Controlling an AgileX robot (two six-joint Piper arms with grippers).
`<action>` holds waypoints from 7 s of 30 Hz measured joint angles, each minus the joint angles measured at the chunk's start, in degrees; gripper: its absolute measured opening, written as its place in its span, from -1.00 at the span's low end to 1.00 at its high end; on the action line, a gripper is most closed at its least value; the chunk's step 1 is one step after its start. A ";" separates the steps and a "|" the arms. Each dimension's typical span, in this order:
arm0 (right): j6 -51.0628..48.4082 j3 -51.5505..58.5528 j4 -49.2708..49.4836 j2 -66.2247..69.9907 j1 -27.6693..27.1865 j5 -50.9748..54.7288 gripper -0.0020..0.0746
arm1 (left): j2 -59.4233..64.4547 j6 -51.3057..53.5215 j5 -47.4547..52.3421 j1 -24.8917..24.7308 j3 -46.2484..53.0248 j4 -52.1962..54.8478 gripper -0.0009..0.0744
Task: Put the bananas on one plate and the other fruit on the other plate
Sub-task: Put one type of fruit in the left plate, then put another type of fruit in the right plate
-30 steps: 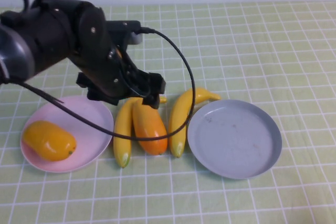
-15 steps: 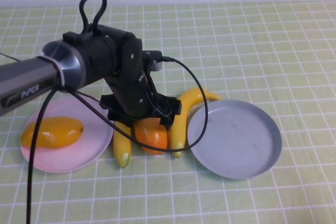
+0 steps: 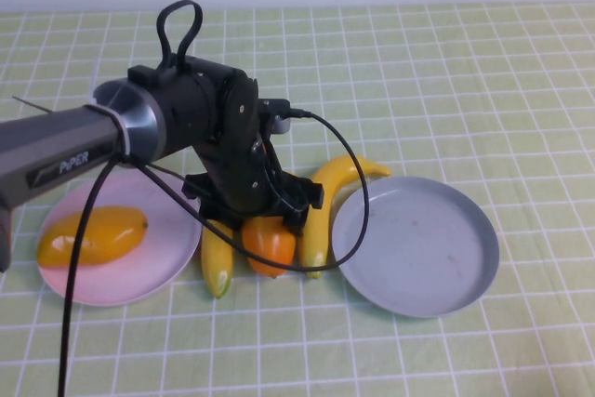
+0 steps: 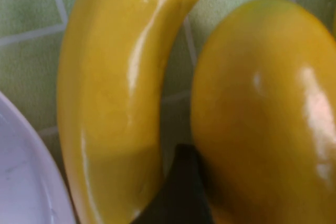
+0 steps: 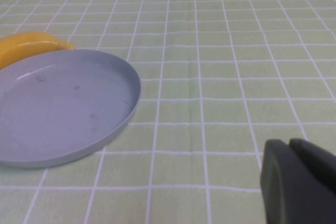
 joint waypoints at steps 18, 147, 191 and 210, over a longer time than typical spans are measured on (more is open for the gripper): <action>0.00 0.00 0.00 0.00 0.00 0.00 -0.99 | 0.42 18.66 19.76 -0.71 -21.27 4.12 0.36; 0.00 0.00 0.00 0.00 0.00 0.04 -0.99 | -95.38 17.87 -53.40 16.12 81.97 4.07 -0.98; 0.00 0.00 0.00 0.00 0.00 0.13 -0.99 | -112.95 17.88 -27.87 31.22 84.70 4.65 -0.98; 0.00 0.00 14.43 0.00 0.00 -20.23 -0.99 | -112.95 17.88 -27.87 31.22 84.70 4.65 -0.98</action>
